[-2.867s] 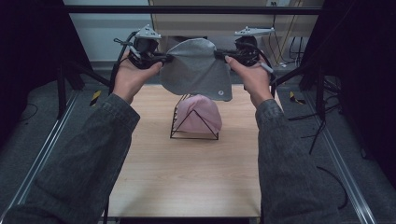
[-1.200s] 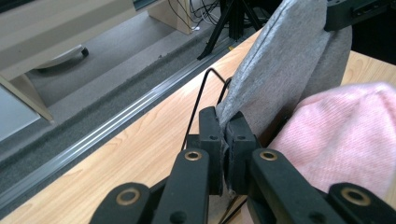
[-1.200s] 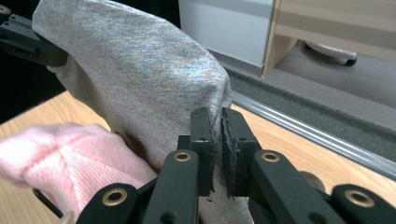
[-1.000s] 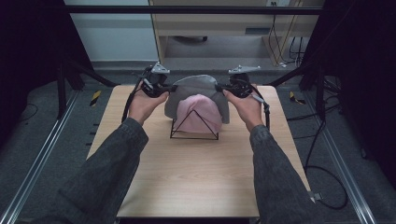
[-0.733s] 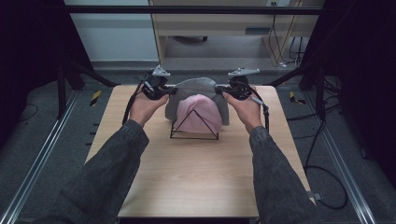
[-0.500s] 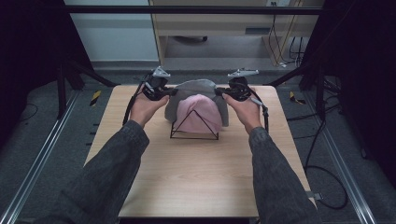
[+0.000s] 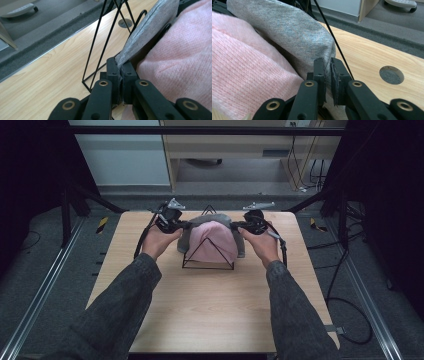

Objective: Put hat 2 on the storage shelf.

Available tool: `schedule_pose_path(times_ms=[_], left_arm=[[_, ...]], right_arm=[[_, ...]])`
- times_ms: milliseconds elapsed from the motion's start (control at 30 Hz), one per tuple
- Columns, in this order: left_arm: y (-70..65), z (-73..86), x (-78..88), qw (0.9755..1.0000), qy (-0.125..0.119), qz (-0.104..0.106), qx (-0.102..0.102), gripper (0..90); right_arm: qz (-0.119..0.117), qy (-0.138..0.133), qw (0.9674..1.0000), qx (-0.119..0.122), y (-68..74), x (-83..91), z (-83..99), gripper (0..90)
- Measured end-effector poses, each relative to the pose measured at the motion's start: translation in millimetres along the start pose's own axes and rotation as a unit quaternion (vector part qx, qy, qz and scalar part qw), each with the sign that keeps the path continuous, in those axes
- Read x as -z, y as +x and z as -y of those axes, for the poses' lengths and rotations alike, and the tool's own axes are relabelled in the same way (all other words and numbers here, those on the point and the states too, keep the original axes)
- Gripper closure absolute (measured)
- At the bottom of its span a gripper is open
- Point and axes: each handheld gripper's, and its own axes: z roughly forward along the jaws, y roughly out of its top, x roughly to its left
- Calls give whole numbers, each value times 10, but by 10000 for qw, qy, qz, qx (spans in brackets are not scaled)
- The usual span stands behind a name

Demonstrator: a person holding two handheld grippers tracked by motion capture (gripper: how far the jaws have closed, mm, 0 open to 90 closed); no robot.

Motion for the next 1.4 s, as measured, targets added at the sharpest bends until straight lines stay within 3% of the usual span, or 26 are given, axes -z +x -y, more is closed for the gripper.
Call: schedule_pose_path(times_ms=[367,767,933,1133,1400], left_arm=[[42,124,-44,9998,147,-7,147,869],[55,194,-68,9995,228,-76,191,792],[55,204,-9,9993,144,-212,270,650],[61,196,177,9984,21,-473,307,474],[-45,175,466,9973,-10,-655,332,273]], right_arm=[[-90,141,9999,22,23,-55,36,816],[144,142,9997,-124,-42,17,125,622],[271,52,9995,-159,-51,97,120,558],[470,-78,9987,-163,-34,219,77,472],[653,-232,9975,-108,101,448,0,318]])
